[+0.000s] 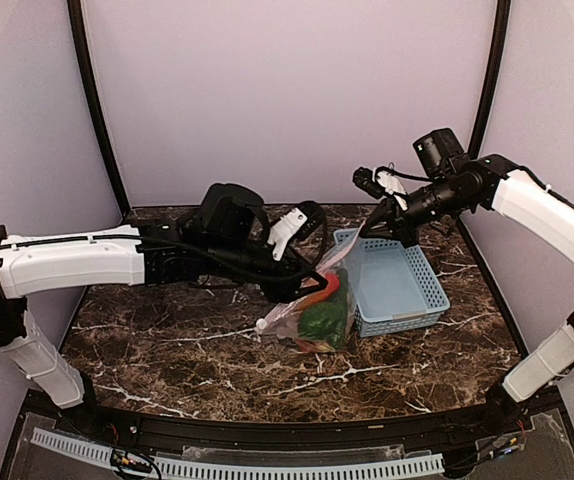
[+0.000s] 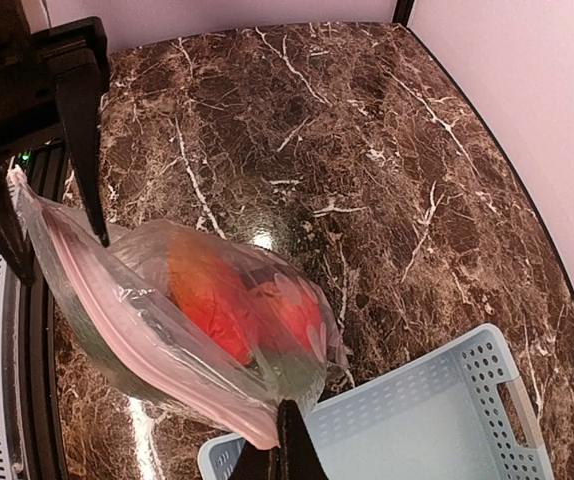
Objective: Place the food in the zip-top bag and seal the zipper
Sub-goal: Pass from the right arm to the left, then place the zipper food storage bag at the center of the board.
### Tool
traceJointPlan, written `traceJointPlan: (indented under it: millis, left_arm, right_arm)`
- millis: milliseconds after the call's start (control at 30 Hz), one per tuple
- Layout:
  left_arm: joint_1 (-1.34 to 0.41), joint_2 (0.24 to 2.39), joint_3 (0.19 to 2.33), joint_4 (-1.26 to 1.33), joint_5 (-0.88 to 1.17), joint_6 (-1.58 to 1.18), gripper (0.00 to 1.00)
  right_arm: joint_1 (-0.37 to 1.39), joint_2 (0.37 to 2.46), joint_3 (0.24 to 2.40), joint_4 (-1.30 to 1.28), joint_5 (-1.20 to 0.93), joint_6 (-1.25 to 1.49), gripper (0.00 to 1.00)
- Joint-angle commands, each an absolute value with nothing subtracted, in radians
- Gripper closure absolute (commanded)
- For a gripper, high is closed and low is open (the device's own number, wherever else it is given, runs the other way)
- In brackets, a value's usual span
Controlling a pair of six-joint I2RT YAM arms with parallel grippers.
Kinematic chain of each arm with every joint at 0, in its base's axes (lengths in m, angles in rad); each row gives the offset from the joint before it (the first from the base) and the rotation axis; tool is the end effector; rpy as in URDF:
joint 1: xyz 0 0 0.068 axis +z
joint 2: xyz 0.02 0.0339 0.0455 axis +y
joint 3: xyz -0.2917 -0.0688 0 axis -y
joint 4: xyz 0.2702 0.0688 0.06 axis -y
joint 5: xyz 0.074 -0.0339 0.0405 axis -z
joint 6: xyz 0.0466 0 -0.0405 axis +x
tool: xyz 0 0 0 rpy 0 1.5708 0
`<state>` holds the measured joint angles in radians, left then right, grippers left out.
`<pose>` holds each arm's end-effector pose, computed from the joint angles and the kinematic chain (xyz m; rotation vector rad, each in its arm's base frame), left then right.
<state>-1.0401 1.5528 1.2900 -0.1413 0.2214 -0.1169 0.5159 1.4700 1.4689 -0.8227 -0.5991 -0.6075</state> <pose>0.1942 -0.3511 0.3459 1.0685 1.8036 -0.9490 0.2805 0.1893 0.3809 -1.4558 1.7924 0.6661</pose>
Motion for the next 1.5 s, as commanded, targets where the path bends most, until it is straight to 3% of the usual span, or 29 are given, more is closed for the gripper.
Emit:
traceJointPlan:
  millis: [0, 133, 200, 300, 367, 567, 700, 833, 933, 1233, 1333, 1433, 1467]
  left_arm:
    - [-1.038, 1.595, 1.367, -0.299, 0.154, -0.084, 0.7]
    - [-1.039, 1.647, 1.43, -0.383, 0.126, -0.067, 0.93]
    - [-1.037, 1.67, 1.467, -0.425, 0.098, -0.057, 0.98]
    - [-1.037, 1.691, 1.512, -0.473, 0.033, -0.036, 0.99]
    - [-1.036, 1.694, 1.531, -0.491, -0.025, -0.015, 0.99]
    - [-0.964, 1.678, 1.6, -0.559, -0.177, 0.08, 0.99]
    - [-0.863, 1.668, 1.665, -0.537, -0.209, 0.139, 0.99]
    - [-0.834, 1.679, 1.759, -0.546, -0.125, 0.237, 0.99]
    - [-0.833, 1.678, 1.791, -0.566, 0.053, 0.248, 0.99]
    - [-0.886, 1.716, 1.564, -0.565, 0.38, 0.16, 0.99]
    - [-0.923, 1.714, 1.512, -0.571, 0.387, 0.132, 0.75]
    - [-0.967, 1.668, 1.476, -0.56, 0.366, 0.131, 0.61]
    - [-0.971, 1.651, 1.47, -0.538, 0.363, 0.124, 0.53]
  right_arm:
    - [0.511, 1.471, 1.471, -0.816, -0.615, -0.596, 1.0]
    - [0.511, 1.468, 1.468, -0.813, -0.62, -0.591, 1.0]
    - [0.511, 1.469, 1.468, -0.813, -0.625, -0.588, 1.0]
    - [0.511, 1.467, 1.474, -0.815, -0.625, -0.582, 1.0]
    - [0.511, 1.462, 1.483, -0.82, -0.619, -0.579, 0.94]
    - [0.492, 1.42, 1.513, -0.828, -0.583, -0.573, 0.63]
    - [0.433, 1.406, 1.532, -0.819, -0.581, -0.549, 0.54]
    - [0.379, 1.398, 1.54, -0.808, -0.605, -0.526, 0.53]
    - [0.353, 1.375, 1.518, -0.779, -0.593, -0.511, 0.52]
    - [0.257, 1.337, 1.37, -0.615, -0.53, -0.402, 0.38]
    - [0.218, 1.34, 1.362, -0.599, -0.52, -0.361, 0.24]
    - [0.162, 1.33, 1.357, -0.559, -0.502, -0.285, 0.04]
    - [0.142, 1.325, 1.355, -0.545, -0.504, -0.259, 0.02]
